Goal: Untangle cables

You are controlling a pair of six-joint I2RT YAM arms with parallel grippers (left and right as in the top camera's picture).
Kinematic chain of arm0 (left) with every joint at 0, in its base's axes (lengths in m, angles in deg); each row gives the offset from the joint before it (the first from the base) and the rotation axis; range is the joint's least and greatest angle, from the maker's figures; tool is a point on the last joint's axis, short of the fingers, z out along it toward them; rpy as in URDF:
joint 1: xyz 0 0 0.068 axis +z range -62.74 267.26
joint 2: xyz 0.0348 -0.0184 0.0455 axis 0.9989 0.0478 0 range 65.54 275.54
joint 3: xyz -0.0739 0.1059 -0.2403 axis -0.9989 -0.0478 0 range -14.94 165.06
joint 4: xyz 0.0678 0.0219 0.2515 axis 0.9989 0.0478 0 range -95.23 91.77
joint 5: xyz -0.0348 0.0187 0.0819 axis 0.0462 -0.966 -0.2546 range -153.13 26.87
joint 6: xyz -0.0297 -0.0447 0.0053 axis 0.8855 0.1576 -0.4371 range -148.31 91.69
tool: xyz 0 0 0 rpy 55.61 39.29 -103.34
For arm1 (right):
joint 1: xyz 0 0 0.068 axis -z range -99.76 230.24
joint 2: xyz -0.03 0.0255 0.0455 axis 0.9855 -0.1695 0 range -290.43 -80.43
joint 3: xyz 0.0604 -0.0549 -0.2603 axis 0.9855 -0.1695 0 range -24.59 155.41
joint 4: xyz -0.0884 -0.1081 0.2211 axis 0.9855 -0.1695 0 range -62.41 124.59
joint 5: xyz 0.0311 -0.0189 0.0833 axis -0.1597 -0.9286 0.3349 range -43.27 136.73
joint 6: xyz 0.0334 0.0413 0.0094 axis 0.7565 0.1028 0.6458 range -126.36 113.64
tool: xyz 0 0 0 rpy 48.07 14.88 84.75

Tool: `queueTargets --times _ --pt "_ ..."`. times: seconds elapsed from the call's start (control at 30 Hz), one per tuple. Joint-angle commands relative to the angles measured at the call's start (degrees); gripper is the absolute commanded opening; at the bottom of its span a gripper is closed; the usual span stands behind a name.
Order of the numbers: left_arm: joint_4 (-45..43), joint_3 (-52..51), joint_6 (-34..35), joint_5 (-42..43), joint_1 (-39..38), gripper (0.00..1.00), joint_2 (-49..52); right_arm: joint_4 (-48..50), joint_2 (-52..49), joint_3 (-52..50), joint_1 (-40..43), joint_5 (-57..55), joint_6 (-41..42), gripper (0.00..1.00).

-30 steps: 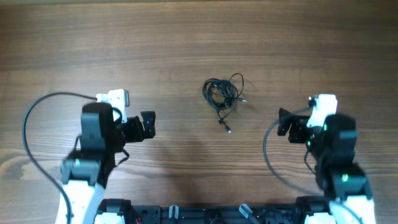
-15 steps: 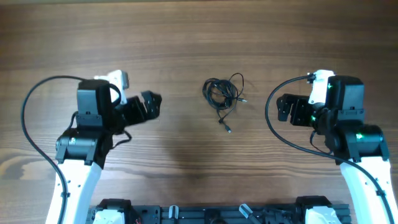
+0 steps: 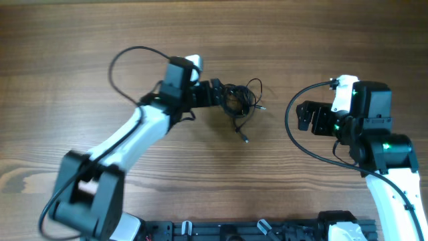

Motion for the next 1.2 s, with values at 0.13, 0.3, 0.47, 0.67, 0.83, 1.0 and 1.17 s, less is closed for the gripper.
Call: queueTargets --times 0.13,0.3,0.47,0.67,0.83,1.0,1.17 --pt "-5.33 0.63 -0.72 -5.38 -5.99 0.75 12.24 0.22 -0.42 1.42 0.02 0.98 0.42 1.0" --pt "-5.64 0.66 -0.31 -7.85 -8.57 0.17 12.96 0.24 -0.42 1.4 0.02 1.01 0.42 1.0" --pt "-2.56 0.66 -0.28 -5.25 -8.57 0.04 6.67 2.19 -0.44 1.36 0.02 2.49 4.96 1.0" --pt "0.57 0.66 0.15 11.52 -6.54 0.04 -12.94 6.56 -7.3 1.14 0.02 9.14 7.72 1.0" --pt "4.15 0.66 5.11 17.81 -2.78 0.04 -19.63 13.92 -20.63 1.14 0.02 27.5 10.95 1.0" --pt "3.48 0.66 5.97 32.06 -0.13 0.04 -19.65 21.33 -26.75 1.14 -0.07 40.85 7.87 0.99" --pt "1.46 0.66 5.95 39.65 -0.09 0.04 -19.65 25.97 -26.8 1.14 -2.82 38.49 7.89 0.9"
